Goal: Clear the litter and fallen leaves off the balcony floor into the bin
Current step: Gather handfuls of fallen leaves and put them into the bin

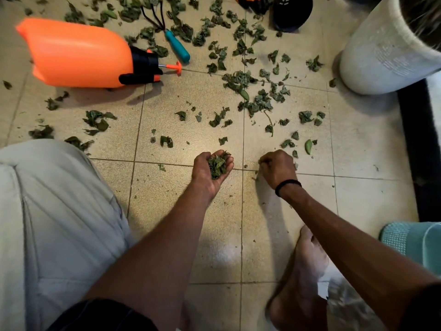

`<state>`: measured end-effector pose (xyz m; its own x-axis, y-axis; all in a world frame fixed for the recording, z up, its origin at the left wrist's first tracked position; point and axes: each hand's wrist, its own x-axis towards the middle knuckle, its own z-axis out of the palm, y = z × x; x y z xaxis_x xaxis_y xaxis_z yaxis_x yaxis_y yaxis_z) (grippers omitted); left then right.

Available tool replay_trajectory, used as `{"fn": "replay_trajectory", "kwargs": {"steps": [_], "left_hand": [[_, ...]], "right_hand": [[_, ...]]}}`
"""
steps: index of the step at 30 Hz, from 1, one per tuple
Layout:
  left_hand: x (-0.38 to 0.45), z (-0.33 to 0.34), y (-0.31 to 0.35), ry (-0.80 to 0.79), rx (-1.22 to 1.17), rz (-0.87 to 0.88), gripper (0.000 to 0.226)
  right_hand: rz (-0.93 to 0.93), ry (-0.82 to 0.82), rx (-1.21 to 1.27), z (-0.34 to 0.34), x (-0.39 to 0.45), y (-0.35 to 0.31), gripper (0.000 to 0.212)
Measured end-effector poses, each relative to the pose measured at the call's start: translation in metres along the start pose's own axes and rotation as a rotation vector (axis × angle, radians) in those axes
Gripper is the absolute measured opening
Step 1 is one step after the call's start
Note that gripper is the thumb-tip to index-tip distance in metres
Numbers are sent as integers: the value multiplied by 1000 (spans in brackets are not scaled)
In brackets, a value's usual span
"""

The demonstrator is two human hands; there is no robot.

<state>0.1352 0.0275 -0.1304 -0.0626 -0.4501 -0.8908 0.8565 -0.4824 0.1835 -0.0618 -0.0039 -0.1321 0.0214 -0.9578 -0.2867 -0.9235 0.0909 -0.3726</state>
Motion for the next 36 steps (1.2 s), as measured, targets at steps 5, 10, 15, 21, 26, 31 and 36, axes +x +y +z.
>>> {"fn": "replay_trajectory", "kwargs": {"steps": [5, 10, 15, 21, 26, 31, 36], "left_hand": [[-2, 0, 1, 4, 19, 8, 41], [-2, 1, -3, 4, 49, 21, 41], [-2, 4, 0, 15, 47, 37, 41], [-2, 13, 3, -16, 10, 20, 40], [-2, 20, -3, -85, -3, -89, 37], [-1, 35, -8, -185, -72, -119, 35], [-1, 36, -13, -224, -39, -139, 37]], "right_hand": [[-133, -1, -98, 23, -17, -16, 21], [-280, -27, -206, 37, -32, -37, 12], [-223, -70, -35, 29, -45, -42, 11], [-11, -19, 483, -13, -49, -88, 11], [-262, -22, 193, -18, -58, -114, 19], [-151, 186, 243, -49, -36, -77, 14], [241, 163, 194, -58, -1, 17, 36]]}}
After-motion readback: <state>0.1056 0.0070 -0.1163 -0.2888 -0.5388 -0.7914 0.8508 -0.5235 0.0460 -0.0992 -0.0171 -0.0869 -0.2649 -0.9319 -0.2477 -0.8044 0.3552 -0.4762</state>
